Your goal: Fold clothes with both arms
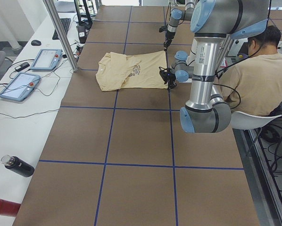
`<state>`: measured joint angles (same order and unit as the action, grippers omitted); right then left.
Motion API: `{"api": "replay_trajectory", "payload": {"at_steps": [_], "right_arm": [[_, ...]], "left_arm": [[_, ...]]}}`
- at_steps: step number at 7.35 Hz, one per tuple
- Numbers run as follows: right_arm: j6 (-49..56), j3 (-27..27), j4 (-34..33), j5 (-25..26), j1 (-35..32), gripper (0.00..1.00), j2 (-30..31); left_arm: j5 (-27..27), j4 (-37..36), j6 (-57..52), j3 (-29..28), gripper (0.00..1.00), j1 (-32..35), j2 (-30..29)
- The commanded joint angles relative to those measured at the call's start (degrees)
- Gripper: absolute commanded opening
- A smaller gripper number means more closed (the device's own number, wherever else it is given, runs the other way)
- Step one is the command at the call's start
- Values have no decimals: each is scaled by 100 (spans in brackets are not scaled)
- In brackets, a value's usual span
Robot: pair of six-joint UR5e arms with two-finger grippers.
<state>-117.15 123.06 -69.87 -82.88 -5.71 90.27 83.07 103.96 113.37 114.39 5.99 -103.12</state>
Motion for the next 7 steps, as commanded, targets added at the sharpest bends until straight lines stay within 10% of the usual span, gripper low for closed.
{"api": "replay_trajectory", "payload": {"at_steps": [1,7], "right_arm": [[0,-1,0,0,0,0,0],[-334,515,9,9,631,0,148]], "left_arm": [[7,-7,1,39,0,16,11],[59,1,10,997,0,-264,424]]}}
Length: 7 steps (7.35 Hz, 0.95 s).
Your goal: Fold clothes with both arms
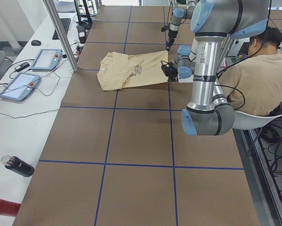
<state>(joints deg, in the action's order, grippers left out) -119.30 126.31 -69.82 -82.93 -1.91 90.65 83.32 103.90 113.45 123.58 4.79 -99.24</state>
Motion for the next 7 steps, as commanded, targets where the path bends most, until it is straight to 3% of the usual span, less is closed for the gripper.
{"api": "replay_trajectory", "payload": {"at_steps": [1,4,5,6,7], "right_arm": [[-120,297,3,14,278,0,241],[-77,395,-5,5,43,0,261],[98,238,-14,-4,-193,0,182],[787,-120,-32,-82,-840,0,-350],[1447,-611,-345,-605,-1612,0,-964]], "left_arm": [[314,-2,1,244,0,-162,37],[789,-134,-103,578,0,-101,10],[1009,-90,-148,423,0,178,-251],[1028,-81,-531,282,0,598,-662],[1063,-72,-892,-33,0,1211,-1067]]}}
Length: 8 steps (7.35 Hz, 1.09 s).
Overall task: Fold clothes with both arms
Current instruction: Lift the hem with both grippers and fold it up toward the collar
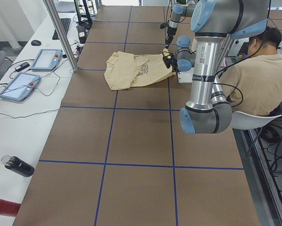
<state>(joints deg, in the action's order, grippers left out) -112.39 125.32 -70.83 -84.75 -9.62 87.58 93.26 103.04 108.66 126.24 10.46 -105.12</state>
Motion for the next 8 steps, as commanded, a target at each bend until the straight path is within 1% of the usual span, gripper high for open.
{"api": "replay_trajectory", "payload": {"at_steps": [1,2,3,4,5,6,7,8], "right_arm": [[1224,-988,-551,-1185,-1719,0,-1272],[1881,-1349,-807,-1758,-2563,0,-1600],[2453,-1770,-827,-1930,-3059,0,-1865],[2616,-2236,-827,-1966,-3290,0,-2207],[2617,-2467,-836,-2045,-3510,0,-2436],[2626,-2495,-836,-2141,-3599,0,-2465],[2713,-2782,-818,-2133,-3600,0,-2665],[2775,-3473,-792,-2116,-3600,0,-3154]], "left_arm": [[79,49,-712,-589,0,1163,-614],[357,76,-1333,-844,0,1691,-624],[456,76,-1696,-1099,0,2009,-624],[465,85,-1847,-1258,0,2212,-633],[457,224,-1944,-1321,0,2336,-633],[465,330,-1972,-1435,0,2442,-633],[457,505,-2024,-1688,0,2495,-659],[448,1003,-2033,-2230,0,2531,-798]]}}
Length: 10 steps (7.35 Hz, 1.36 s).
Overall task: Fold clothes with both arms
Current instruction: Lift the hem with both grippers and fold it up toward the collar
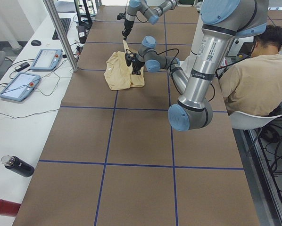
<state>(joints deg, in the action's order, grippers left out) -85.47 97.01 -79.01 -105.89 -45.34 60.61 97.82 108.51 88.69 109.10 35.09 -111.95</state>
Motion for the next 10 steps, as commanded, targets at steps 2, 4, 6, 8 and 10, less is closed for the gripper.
{"api": "replay_trajectory", "payload": {"at_steps": [2,4,6,8,10], "right_arm": [[240,-1314,61,42,-19,0,-726],[399,-1963,61,60,25,0,-1040],[408,-2089,70,60,69,0,-1078],[408,-2151,70,60,113,0,-1095],[399,-2186,192,95,113,0,-1087]], "left_arm": [[-26,1082,-36,-1344,0,216,-387],[-35,1820,-36,-2092,0,392,-625],[-52,1840,-36,-2445,0,490,-862],[-175,2303,-36,-2935,0,490,-977],[-175,2446,-45,-3167,0,490,-1083]]}}
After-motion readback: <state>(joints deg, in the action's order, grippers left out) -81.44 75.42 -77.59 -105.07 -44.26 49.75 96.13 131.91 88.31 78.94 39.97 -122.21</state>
